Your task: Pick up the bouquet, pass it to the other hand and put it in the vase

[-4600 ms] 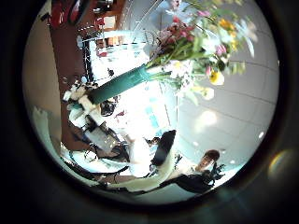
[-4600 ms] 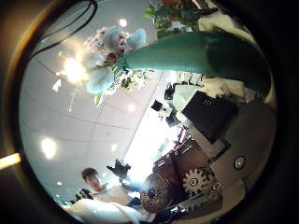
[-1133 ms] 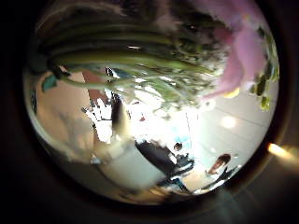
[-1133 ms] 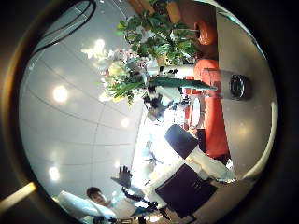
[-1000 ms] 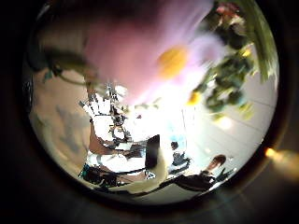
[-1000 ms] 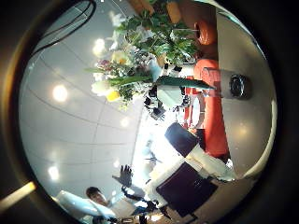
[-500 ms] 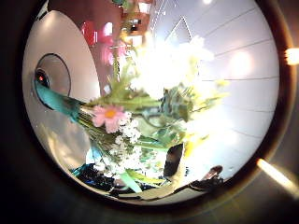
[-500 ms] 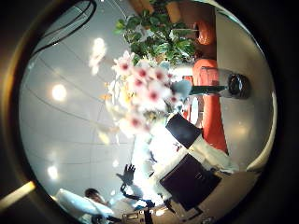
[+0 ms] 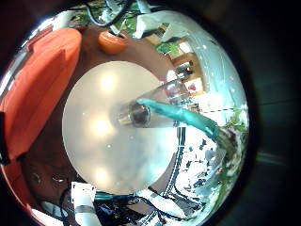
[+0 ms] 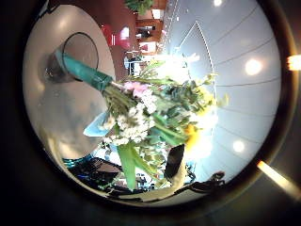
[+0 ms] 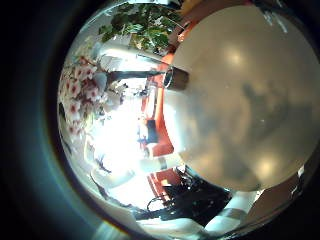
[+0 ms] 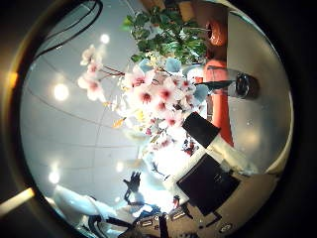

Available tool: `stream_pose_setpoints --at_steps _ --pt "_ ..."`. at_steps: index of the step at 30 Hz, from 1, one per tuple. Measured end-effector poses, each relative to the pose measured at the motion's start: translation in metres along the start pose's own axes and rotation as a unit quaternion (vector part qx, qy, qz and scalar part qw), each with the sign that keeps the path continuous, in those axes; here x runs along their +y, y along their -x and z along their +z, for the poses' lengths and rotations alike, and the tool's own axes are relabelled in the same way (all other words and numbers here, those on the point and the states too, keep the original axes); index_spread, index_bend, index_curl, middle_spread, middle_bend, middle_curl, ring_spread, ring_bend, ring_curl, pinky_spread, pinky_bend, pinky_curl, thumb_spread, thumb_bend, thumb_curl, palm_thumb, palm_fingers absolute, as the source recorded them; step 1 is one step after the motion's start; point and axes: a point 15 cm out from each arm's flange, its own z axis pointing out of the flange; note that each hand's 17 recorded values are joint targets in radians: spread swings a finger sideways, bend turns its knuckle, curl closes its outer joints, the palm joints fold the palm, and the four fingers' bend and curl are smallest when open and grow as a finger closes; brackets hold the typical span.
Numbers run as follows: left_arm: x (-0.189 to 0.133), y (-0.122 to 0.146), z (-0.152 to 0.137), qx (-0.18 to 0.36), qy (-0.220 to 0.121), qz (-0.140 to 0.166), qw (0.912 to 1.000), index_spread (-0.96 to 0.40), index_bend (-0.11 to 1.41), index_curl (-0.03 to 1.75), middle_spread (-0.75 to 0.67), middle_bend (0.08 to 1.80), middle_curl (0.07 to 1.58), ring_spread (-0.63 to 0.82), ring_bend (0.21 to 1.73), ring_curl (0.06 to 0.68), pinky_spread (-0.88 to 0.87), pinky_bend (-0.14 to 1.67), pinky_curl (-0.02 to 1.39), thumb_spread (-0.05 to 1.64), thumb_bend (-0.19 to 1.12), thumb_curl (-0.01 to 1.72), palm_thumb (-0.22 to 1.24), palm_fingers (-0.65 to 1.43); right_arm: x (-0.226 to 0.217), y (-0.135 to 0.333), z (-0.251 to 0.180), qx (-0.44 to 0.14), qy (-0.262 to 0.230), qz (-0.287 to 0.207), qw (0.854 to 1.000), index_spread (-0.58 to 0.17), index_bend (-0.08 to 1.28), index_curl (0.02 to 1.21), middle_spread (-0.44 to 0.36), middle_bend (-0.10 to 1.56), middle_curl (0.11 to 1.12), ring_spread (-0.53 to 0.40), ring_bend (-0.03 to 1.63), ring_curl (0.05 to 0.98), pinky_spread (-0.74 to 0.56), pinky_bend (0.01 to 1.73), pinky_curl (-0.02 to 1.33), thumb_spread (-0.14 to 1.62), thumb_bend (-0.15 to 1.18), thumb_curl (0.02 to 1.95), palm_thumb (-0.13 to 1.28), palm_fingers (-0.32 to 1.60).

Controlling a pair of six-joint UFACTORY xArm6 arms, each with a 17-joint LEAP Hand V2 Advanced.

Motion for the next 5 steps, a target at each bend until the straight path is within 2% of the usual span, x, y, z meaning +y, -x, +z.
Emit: stream_pose_setpoints --at_steps 5 --pt "0.024 0.003 0.000 -0.022 0.012 -0.009 0.9996 0.15 0.16 0.26 0.60 0.17 0.22 0.68 0.48 0.171 0.59 0.19 0.30 0.93 -0.03 0.33 0.08 -0.06 0.013 -0.010 -0.015 0.025 0.004 0.003 1.000 -0.426 0.18 0.33 -0.020 0.20 0.34 0.137 0.52 0.196 0.48 0.48 0.24 1.01 -0.02 0.48 0.71 0.33"
